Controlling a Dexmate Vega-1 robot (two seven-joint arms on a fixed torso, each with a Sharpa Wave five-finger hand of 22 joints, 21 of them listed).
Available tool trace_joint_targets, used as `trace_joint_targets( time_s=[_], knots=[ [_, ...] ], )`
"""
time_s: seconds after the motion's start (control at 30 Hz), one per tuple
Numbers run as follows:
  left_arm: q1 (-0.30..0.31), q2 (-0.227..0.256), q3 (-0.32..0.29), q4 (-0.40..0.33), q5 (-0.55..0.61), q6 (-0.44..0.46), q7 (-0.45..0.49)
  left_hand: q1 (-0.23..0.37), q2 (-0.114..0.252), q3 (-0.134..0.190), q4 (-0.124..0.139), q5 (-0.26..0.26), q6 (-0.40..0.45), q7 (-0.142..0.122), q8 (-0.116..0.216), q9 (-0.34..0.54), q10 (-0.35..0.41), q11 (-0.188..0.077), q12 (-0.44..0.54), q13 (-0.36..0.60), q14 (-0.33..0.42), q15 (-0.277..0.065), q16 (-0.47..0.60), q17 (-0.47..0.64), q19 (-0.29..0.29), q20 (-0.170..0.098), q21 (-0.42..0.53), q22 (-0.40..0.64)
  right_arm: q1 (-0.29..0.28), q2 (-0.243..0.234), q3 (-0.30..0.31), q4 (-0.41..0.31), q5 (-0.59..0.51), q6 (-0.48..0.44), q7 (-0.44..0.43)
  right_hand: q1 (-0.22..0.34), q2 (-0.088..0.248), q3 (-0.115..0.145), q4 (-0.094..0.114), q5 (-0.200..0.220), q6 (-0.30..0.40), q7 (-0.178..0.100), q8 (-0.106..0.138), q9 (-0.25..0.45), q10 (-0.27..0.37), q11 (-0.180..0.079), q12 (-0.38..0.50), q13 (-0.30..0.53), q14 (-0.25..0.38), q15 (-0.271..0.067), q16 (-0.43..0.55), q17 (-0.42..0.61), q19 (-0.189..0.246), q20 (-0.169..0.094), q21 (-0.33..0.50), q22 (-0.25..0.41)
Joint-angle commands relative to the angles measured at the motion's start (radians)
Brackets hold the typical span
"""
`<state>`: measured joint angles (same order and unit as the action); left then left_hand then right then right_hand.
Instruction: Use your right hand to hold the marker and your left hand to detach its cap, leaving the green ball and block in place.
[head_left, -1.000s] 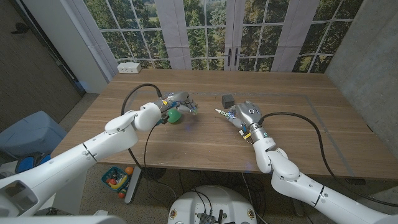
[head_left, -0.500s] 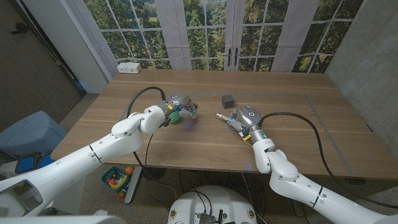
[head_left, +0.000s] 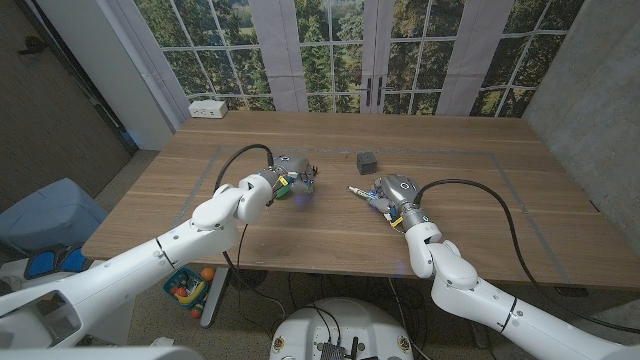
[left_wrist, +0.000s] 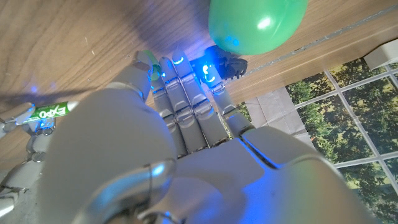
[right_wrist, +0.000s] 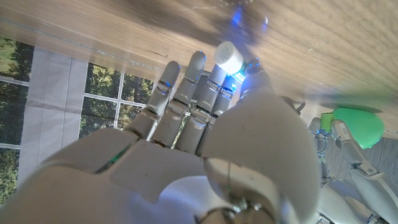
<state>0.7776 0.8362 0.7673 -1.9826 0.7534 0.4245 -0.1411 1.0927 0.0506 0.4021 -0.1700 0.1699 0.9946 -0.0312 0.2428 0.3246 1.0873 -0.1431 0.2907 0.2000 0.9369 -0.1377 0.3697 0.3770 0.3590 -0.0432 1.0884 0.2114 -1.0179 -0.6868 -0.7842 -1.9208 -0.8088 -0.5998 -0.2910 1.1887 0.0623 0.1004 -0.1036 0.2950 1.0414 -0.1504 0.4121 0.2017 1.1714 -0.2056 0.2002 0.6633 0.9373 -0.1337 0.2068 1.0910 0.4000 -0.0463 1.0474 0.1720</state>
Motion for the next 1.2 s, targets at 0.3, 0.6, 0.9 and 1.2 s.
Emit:
trace_joint_targets(
  time_s=[0.3,0.6,0.9,1.2],
  knots=[
    [-0.024,-0.035,0.036,0.002,0.175,0.074,-0.143,-0.059,-0.017,-0.03,0.014,0.001,-0.103,-0.01,-0.053,-0.023,-0.075,-0.069,-0.082,-0.008,-0.178,-0.096,-0.17,-0.137,-0.079,-0.092,-0.011,-0.028,0.034,-0.018,-0.032,-0.021,-0.001,-0.072,0.095,0.021,0.07,0.049,-0.011,-0.051,-0.002,-0.021,-0.02,0.005,-0.039,0.001,-0.006,-0.02,-0.046,-0.087,-0.014,-0.065,-0.011,-0.045,-0.028,0.002],
    [-0.04,-0.026,0.032,0.003,0.211,0.037,-0.192,-0.205,-0.073,-0.115,0.043,0.006,-0.28,-0.046,-0.068,-0.081,-0.33,-0.037,-0.117,-0.005,-0.36,-0.064,-0.181,-0.165,-0.187,-0.009,-0.098,-0.039,0.045,-0.023,-0.042,-0.024,-0.008,-0.092,0.112,-0.051,0.063,0.054,0.005,-0.093,-0.095,0.005,-0.054,0.01,-0.121,0.01,-0.014,-0.014,-0.098,-0.074,-0.017,-0.105,-0.013,-0.02,-0.043,0.002],
    [0.001,-0.019,-0.031,-0.02,0.167,0.018,-0.116,-0.293,-0.066,-0.147,0.066,0.007,-0.401,-0.048,-0.067,-0.11,-0.461,0.009,-0.116,-0.005,-0.446,-0.005,-0.177,-0.171,-0.214,0.023,-0.145,-0.038,0.07,-0.033,-0.05,-0.05,-0.005,-0.134,0.197,-0.237,-0.034,-0.001,0.034,-0.063,-0.309,0.022,-0.164,0.003,-0.44,0.062,-0.029,-0.093,-0.288,-0.058,-0.02,-0.215,-0.063,0.043,-0.114,0.002],
    [0.061,-0.005,-0.096,-0.039,0.128,-0.012,0.043,-0.373,-0.051,-0.155,0.083,0.007,-0.519,-0.071,-0.074,-0.125,-0.572,0.038,-0.115,-0.005,-0.496,0.014,-0.178,-0.178,-0.241,0.052,-0.186,-0.037,0.082,-0.059,-0.017,-0.087,0.071,-0.114,0.262,-0.45,-0.108,-0.146,0.12,0.014,-0.594,0.066,-0.229,0.009,-0.711,0.135,-0.016,-0.152,-0.517,0.01,-0.007,-0.294,-0.166,0.104,-0.231,0.004]
  ],
)
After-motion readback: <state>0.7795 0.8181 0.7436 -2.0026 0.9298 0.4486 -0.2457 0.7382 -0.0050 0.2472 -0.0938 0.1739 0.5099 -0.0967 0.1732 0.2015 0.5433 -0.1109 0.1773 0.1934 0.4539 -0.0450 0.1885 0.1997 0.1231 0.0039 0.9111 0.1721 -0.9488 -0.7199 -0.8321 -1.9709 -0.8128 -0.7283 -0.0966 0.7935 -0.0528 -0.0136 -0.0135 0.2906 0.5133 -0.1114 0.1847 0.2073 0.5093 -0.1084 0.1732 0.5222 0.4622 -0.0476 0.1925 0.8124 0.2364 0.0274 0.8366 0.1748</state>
